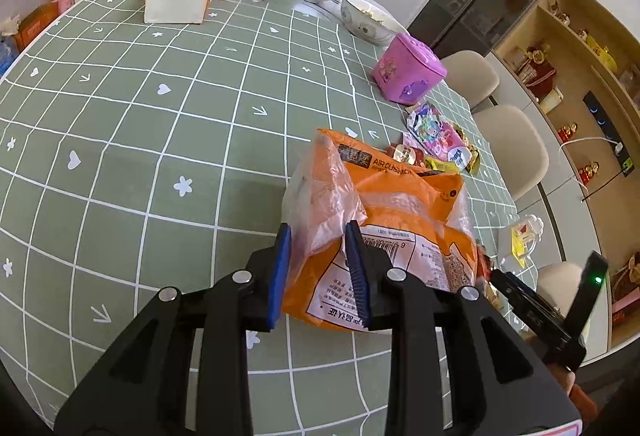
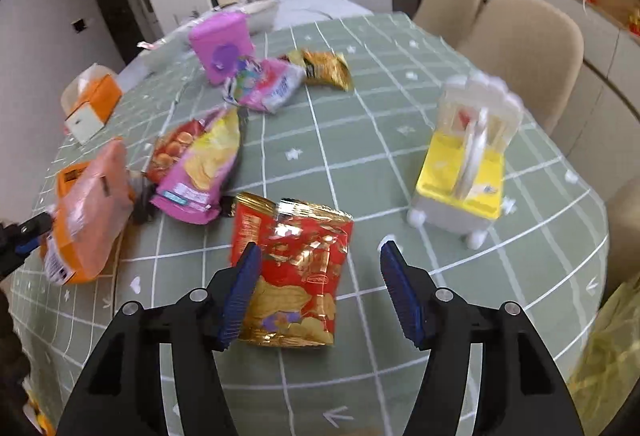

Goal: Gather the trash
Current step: 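Carry the orange bag and red packet over the trash bin with both tools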

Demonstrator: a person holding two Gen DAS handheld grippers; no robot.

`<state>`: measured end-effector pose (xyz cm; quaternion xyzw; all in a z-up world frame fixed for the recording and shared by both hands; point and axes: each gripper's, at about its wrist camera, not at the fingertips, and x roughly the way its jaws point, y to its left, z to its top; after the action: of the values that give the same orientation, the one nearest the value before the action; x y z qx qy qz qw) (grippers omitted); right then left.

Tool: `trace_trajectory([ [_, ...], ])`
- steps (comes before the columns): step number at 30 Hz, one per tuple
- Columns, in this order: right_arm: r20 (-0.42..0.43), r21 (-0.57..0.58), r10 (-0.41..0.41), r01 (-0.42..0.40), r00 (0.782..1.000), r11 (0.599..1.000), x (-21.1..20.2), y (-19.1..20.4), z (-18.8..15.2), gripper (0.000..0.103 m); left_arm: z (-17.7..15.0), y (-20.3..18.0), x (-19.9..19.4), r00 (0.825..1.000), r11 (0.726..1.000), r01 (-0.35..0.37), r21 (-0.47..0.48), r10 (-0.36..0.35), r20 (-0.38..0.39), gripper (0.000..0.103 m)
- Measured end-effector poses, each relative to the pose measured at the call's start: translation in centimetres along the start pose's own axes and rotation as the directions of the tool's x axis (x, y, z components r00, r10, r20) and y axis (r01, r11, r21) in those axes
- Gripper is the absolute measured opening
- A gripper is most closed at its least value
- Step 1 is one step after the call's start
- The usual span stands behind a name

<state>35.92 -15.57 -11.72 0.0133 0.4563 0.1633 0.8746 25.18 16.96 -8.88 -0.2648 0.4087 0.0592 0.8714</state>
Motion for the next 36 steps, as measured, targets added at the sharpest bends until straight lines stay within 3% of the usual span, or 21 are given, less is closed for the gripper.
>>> trace_trajectory([
  [3, -0.01, -0.018, 0.007, -0.007, 1.0, 1.0, 0.6, 0.7, -0.7, 0.052, 0.0, -0.5, -0.2, 1.0, 0.999, -0.007, 0.044, 0.007, -0.004, 0.026],
  [4, -0.009, -0.029, 0.007, -0.007, 1.0, 1.0, 0.5, 1.0, -0.7, 0.044, 0.0, -0.7, -0.3, 1.0, 0.998, -0.009, 0.056, 0.009, -0.003, 0.026],
  [5, -0.022, -0.046, 0.017, -0.018, 1.0, 0.999, 0.4, 1.3, -0.6, 0.027, 0.1, -0.9, -0.5, 1.0, 0.997, -0.014, 0.076, 0.014, -0.001, 0.026],
  [7, -0.025, -0.054, 0.028, -0.029, 0.999, 0.998, 0.1, 1.8, -0.3, 0.019, 0.3, -1.2, -0.6, 1.0, 0.996, -0.019, 0.093, 0.019, -0.003, 0.026],
  [14, 0.064, -0.072, 0.052, -0.047, 0.997, 0.996, -6.6, 0.9, 1.3, 0.017, 1.0, -3.0, -1.6, 0.999, 0.994, -0.012, 0.108, 0.009, 0.031, 0.026],
  [25, 0.208, -0.095, 0.084, -0.066, 0.974, 0.993, -14.1, -2.7, 1.3, 0.017, 0.6, -12.1, -6.9, 0.979, 0.957, -0.053, 0.287, -0.007, 0.204, 0.026],
  [28, 0.246, -0.087, 0.057, -0.037, 0.968, 0.996, -16.2, -4.2, 0.9, 0.017, 0.5, -14.2, -7.6, 0.972, 0.945, -0.057, 0.321, -0.02, 0.232, 0.026],
  [36, 0.337, -0.019, -0.047, 0.056, 0.94, 0.998, -21.7, -8.6, 0.0, 0.017, 0.6, -21.2, -9.9, 0.953, 0.896, 0.018, 0.444, -0.15, 0.264, 0.026],
])
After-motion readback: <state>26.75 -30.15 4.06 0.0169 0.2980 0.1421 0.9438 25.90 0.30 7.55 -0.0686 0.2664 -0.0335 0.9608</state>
